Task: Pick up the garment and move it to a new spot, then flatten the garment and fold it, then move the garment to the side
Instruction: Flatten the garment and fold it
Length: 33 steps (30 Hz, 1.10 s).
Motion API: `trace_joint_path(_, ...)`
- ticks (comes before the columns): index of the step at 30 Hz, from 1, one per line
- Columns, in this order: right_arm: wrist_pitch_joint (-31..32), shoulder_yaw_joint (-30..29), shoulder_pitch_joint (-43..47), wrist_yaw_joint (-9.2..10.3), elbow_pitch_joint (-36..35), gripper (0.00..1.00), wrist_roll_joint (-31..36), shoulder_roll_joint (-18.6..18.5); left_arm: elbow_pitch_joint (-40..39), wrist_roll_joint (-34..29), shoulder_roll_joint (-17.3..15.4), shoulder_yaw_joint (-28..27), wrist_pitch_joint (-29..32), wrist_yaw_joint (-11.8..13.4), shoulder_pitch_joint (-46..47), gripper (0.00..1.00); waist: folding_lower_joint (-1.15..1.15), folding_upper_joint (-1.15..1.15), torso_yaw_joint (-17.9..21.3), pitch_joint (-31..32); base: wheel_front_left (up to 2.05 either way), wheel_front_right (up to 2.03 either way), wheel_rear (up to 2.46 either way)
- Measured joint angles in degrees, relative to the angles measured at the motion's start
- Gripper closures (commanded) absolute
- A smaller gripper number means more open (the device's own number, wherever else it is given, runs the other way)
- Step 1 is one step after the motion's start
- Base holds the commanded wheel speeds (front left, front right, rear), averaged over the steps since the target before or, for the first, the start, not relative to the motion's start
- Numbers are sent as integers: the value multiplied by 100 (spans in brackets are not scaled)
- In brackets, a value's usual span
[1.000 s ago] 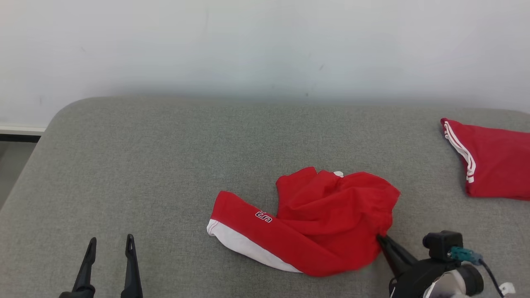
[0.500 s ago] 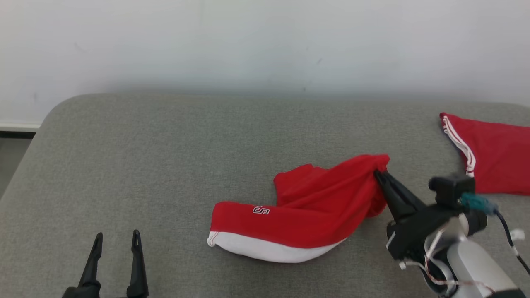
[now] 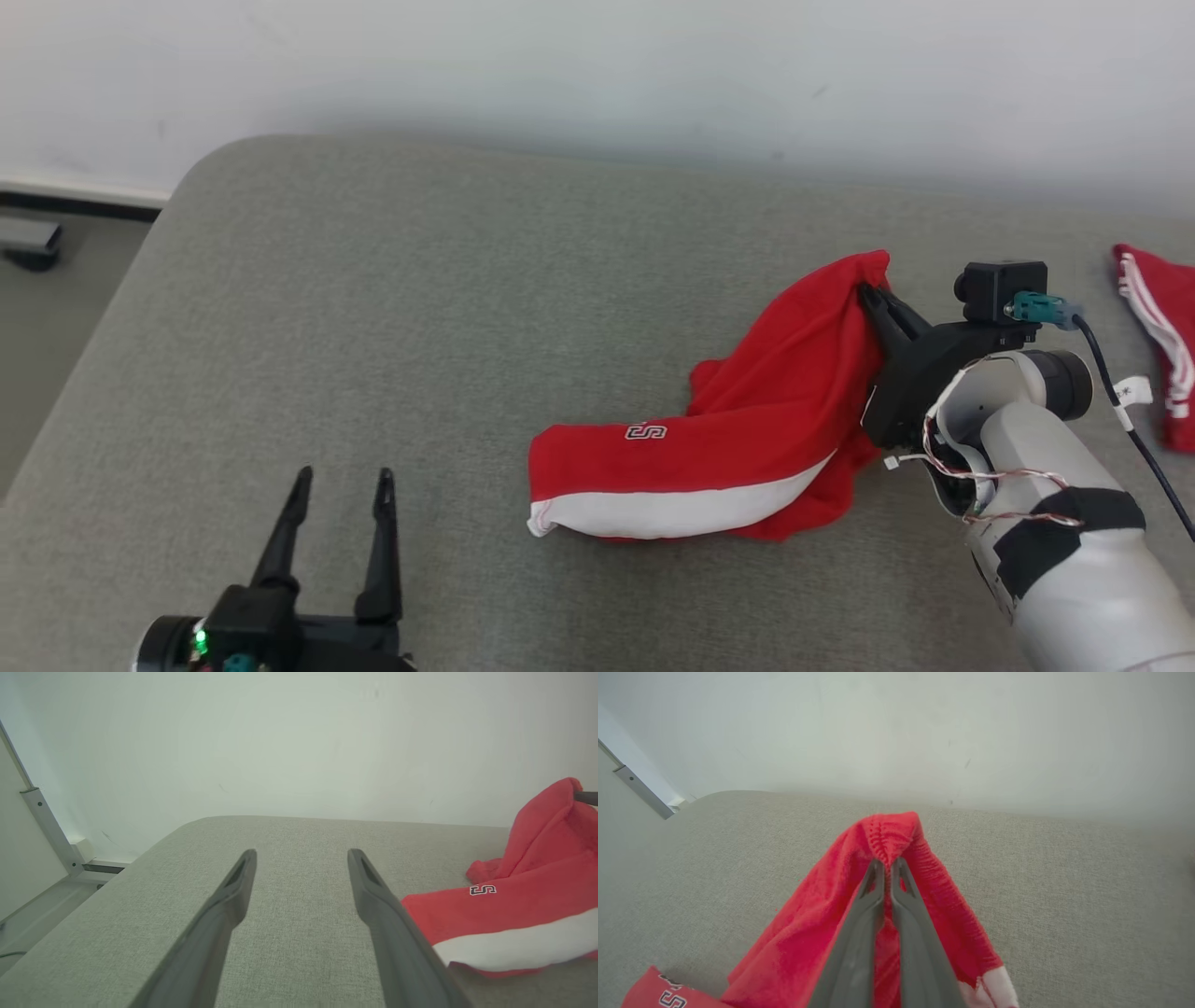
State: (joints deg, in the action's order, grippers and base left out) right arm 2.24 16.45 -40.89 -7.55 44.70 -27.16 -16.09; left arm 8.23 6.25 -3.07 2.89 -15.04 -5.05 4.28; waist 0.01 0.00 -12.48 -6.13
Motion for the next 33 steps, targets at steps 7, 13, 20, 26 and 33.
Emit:
trace_joint_path(7, -572, 257, -385, 0, 1076, 0, -215, 188, 162, 82, 11, 233, 0, 0, 101, 0, 1, 0, -274, -86, 0, 0, 0)
trace_joint_path(13, -1066, 691, -300, 0, 945, 0, -691, 48, 190, 82, 15, 160, 0, 27, 25, 0, 0, 0, -196, 55, 0, 0, 0)
trace_joint_path(20, -1489, 1165, 514, 0, -216, 0, -1325, -721, 57, 65, 11, -127, 0, 58, -218, 0, -1, 0, 160, 249, 0, 0, 0)
trace_joint_path(26, -1536, 1147, 1424, 0, -951, 0, -1493, -1289, -96, 38, 13, -245, -1, 77, -317, 0, -1, 0, 457, 318, 0, 0, 0)
trace_joint_path(33, -1274, 1120, 1744, 0, -1432, 0, -1373, -1302, -120, 7, 13, -267, 0, 49, -293, 0, 0, 0, 590, 233, 0, 0, 0)
